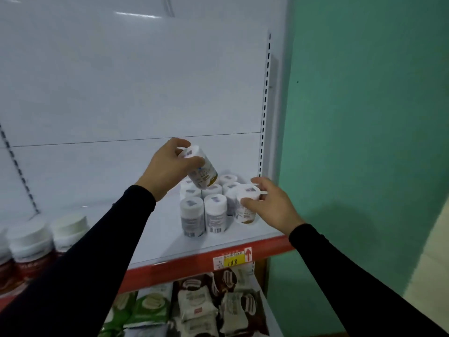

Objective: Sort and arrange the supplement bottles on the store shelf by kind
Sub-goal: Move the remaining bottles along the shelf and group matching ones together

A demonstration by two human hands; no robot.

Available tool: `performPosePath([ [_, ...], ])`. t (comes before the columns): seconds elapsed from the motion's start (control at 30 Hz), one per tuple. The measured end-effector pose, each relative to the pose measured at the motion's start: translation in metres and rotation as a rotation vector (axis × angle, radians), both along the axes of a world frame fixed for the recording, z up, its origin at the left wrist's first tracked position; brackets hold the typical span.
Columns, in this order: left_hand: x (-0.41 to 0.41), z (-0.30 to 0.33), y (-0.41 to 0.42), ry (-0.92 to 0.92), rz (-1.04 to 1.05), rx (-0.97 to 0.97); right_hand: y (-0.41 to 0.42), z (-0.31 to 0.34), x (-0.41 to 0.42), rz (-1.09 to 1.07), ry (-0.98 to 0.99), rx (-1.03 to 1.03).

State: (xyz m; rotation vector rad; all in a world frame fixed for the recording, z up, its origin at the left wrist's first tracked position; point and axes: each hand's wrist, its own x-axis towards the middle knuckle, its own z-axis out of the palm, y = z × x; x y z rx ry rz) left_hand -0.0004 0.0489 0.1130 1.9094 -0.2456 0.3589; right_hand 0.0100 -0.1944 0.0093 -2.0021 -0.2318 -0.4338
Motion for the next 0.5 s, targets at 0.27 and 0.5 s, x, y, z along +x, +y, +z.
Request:
performPosePath([
  [0.27,-0.012,-0.007,0.006,0.014,0.167,0.03,0.006,-0.022,0.02,0.156,0.072,0.007],
  [0.5,-0.014,-0.011,0.012,0.022,0.185,0.04,0.005,-0.021,0.024,0.164,0.08,-0.018],
])
